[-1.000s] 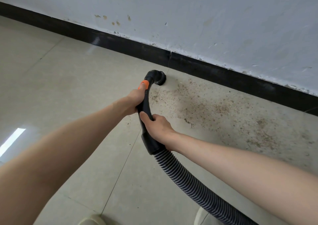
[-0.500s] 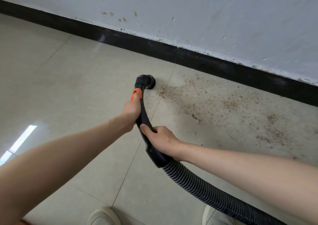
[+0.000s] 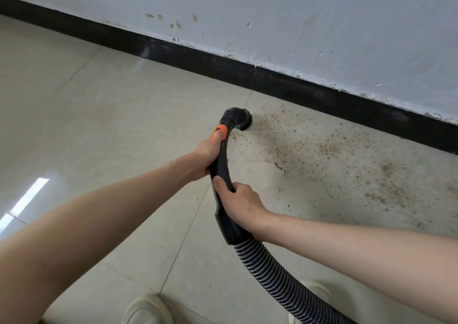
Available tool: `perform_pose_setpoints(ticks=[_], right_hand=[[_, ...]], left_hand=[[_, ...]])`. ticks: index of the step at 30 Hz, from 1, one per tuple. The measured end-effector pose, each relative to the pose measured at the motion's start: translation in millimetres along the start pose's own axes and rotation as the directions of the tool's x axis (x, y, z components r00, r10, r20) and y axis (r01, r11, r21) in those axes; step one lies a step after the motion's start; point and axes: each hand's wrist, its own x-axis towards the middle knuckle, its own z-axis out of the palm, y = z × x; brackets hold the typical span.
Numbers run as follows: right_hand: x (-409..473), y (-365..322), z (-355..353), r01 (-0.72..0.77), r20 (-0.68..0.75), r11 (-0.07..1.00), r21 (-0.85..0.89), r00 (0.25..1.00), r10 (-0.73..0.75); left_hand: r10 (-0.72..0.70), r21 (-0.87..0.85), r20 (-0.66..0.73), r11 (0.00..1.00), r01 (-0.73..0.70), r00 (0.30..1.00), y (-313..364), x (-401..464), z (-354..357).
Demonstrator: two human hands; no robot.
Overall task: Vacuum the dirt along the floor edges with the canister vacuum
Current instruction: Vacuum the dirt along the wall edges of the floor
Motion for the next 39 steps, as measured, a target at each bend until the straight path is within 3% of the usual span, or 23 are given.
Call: perform_pose_setpoints(ticks=[8, 13, 19, 22, 27, 34, 39], right_hand=[[13, -17, 3, 0.079, 0.108, 0.997, -0.013, 0.991, -0.078], [6, -25, 5, 0.046, 0.238, 0.999, 0.025, 0.97, -0.051], [-16, -19, -9, 0.048, 0.302, 0.994, -0.103, 0.953, -0.015], [-26, -8, -14, 0.017, 0.292, 0.994, -0.104, 0.956, 0.014], [-36, 17, -15, -0.089, 0.3, 0.992, 0.086, 0.952, 0.059], [-31, 24, -21, -0.048, 0.162, 0.997, 0.059, 0.986, 0.038], [-24, 21, -8, 0.046, 0.078, 0.993, -0.112, 0.996, -0.037]], left_hand=[[0.03, -0.038, -0.149, 0.999, -0.036, 0.988, 3, 4, -35], [0.004, -0.027, -0.198, 1.0, -0.01, 0.98, 0, -12, -44], [-0.074, -0.12, -0.193, 0.991, 0.051, 0.978, -21, -33, -40], [-0.085, -0.115, -0.147, 0.991, 0.068, 0.986, -27, -38, -27], [-0.047, -0.024, -0.067, 0.999, 0.046, 0.997, -32, -37, -4], [0.0, 0.059, 0.029, 0.998, -0.002, 1.0, -25, -32, 20], [-0.019, 0.028, 0.069, 0.999, 0.018, 0.997, -26, -29, 10]])
